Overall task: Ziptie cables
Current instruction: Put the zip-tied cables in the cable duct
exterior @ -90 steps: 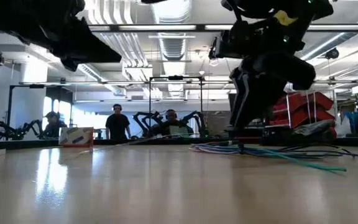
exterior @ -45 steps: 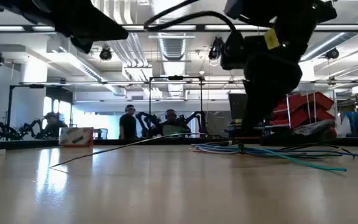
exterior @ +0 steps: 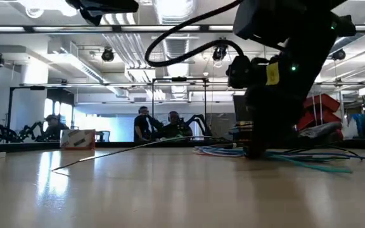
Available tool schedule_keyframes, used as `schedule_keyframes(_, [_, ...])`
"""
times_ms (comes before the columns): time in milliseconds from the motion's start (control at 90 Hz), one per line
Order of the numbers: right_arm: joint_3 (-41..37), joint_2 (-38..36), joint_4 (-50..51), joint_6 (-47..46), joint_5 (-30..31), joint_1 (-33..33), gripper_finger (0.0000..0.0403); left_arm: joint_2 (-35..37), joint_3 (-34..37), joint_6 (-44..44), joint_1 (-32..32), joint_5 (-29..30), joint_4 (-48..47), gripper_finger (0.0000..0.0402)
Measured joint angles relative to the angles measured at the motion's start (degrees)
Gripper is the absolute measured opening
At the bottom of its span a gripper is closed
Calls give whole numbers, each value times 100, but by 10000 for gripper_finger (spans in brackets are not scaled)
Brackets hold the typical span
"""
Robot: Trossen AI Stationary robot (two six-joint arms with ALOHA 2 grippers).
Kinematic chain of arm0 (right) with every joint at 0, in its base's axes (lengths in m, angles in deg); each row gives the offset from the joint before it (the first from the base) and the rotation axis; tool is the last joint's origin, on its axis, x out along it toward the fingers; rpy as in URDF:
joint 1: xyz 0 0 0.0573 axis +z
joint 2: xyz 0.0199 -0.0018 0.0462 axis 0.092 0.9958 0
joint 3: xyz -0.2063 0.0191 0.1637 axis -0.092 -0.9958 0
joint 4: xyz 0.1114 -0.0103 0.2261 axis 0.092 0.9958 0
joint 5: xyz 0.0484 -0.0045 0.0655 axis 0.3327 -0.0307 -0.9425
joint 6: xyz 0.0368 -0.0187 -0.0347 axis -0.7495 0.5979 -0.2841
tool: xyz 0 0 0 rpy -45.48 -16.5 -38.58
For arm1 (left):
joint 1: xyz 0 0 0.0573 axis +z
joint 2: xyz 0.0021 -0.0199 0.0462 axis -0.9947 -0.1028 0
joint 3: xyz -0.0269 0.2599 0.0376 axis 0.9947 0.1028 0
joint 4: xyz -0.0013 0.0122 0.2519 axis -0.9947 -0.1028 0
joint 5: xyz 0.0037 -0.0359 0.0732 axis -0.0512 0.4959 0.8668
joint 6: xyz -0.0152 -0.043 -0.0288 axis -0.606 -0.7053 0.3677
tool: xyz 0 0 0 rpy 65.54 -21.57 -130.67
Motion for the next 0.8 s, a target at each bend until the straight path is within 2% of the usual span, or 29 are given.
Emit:
schedule_keyframes(189, [-3,107,-305,140,88,-4,138,-6,311,-574,-5,-861,-26,0])
schedule_keyframes(389, [-7,124,-320,57,147,2,87,-7,378,-1308,-12,-1114,-313,19])
schedule_keyframes(633, [-13,133,-370,-33,191,2,14,24,359,-3121,-42,-1594,-1297,98])
schedule_keyframes(800, [-22,139,-401,-30,426,93,12,20,188,-3858,-40,-2387,-2385,159])
